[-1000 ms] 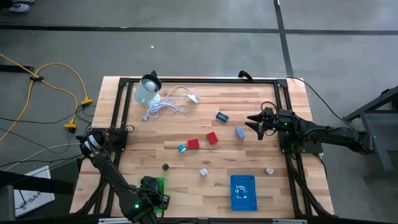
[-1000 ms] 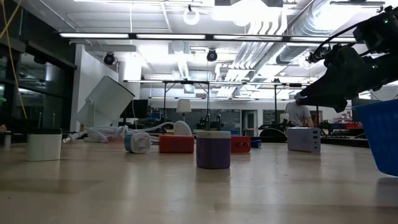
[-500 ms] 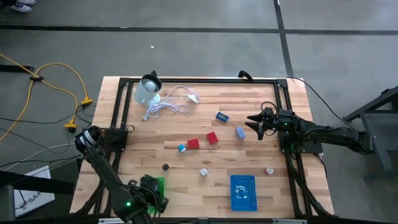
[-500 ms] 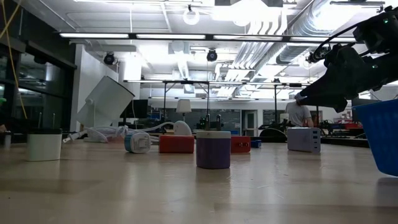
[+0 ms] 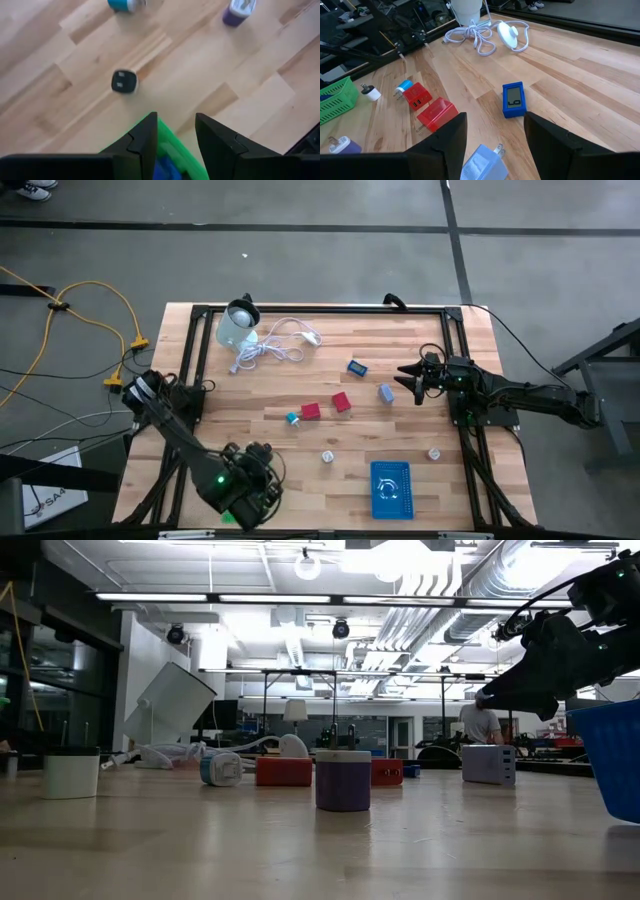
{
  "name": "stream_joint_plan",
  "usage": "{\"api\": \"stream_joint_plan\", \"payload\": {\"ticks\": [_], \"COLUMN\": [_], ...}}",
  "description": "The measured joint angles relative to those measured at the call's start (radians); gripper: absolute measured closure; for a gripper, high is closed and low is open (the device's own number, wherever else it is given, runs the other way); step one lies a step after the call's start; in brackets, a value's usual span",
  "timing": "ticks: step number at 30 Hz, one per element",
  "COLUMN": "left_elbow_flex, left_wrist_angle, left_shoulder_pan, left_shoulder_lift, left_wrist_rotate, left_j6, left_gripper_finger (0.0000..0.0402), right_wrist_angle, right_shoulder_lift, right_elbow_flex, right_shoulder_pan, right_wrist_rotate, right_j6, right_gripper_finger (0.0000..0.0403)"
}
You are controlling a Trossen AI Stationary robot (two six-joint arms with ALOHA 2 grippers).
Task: Pick & Place Office items
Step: Put the blue digital clock into the green bin
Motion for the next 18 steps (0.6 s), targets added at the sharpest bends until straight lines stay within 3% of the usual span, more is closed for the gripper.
{"api": "stream_joint_plan", "payload": {"ticks": [9, 18], "left_elbow_flex": [0.000, 0.000], "left_wrist_angle": [0.011, 0.032], "left_shoulder_pan": [0.108, 0.242], "left_shoulder_lift": [-0.029, -0.054], "left_wrist_rotate": [0.005, 0.081], "left_j6": [0.226, 0.414], "left_gripper_finger": [0.0275, 0.0275], "right_wrist_angle": [0.000, 0.000], "right_shoulder_lift": [0.000, 0.000], "right_elbow_flex": [0.000, 0.000], "right_shoulder_pan": [0.000, 0.000], "right_wrist_rotate": [0.000, 0.000], "right_j6": [0.000, 0.000], "right_gripper_finger": [0.0219, 0.0219]}}
